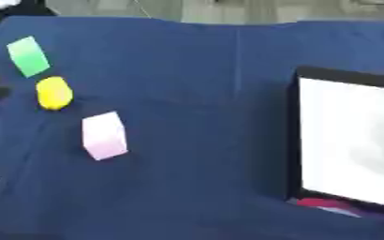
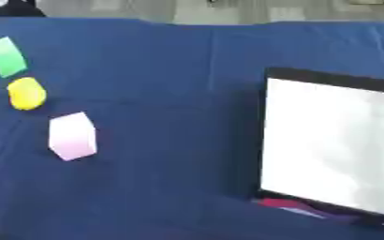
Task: Pick up the objects with one hand, pass them to the other hand, and then place them into the box on the other side of the table.
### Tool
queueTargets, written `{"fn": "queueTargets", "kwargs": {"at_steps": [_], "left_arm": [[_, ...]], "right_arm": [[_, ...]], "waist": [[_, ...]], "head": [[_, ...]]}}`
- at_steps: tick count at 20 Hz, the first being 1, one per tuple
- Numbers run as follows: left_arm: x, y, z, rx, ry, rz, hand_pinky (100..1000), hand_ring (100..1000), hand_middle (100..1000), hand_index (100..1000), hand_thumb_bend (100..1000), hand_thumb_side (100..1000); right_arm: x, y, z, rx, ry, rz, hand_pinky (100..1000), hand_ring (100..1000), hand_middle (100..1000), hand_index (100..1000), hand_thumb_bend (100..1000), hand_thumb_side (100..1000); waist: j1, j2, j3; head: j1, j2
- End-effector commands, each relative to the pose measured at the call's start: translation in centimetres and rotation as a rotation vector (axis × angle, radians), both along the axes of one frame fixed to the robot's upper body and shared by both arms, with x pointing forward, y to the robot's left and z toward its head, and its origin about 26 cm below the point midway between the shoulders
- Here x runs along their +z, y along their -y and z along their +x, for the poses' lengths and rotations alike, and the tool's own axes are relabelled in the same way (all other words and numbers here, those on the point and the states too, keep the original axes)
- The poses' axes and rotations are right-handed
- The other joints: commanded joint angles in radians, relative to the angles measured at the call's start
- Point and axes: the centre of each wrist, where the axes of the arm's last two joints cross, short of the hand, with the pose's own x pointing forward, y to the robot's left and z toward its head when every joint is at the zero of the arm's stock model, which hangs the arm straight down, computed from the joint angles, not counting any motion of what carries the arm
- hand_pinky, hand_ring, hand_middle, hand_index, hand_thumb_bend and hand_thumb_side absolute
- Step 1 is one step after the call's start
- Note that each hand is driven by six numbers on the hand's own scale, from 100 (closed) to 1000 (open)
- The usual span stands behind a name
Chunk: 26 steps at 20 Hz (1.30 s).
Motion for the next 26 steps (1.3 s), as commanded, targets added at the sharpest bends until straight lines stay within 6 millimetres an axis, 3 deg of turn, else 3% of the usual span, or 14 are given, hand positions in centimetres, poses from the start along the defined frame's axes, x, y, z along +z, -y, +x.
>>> {"fn": "queueTargets", "kwargs": {"at_steps": [1,8,12,18,26], "left_arm": [[1.2,-0.8,-0.1,0.014,0.032,0.027,770,578,594,809,526,610],[1.4,-0.8,-0.1,0.018,0.039,0.024,771,578,595,808,527,608],[2.6,-1.0,0.1,0.02,0.07,0.032,776,593,607,811,526,604],[6.5,-2.8,1.3,-0.005,0.082,0.171,813,684,701,844,536,587],[14.3,-7.9,4.1,0.036,-0.031,0.465,827,705,684,857,571,545]], "right_arm": [[1.2,0.2,-0.2,0.001,0.026,-0.033,862,895,703,977,100,386],[1.2,0.1,-0.1,-0.001,0.031,-0.033,862,895,704,978,100,385],[1.4,0.1,-0.1,-0.001,0.048,-0.033,863,899,709,981,100,379],[1.6,0.2,-0.1,0.006,0.057,-0.048,868,921,736,991,100,371],[2.0,0.4,-0.2,0.033,0.076,-0.094,867,918,737,987,100,356]], "waist": [[0.009,-0.002,-0.001],[0.009,0.005,-0.003],[0.007,0.012,-0.008],[0.01,0.016,-0.009],[0.014,0.014,-0.024]], "head": [[0.006,-0.013],[0.014,-0.019],[0.009,-0.023],[0.021,-0.014],[0.06,-0.019]]}}
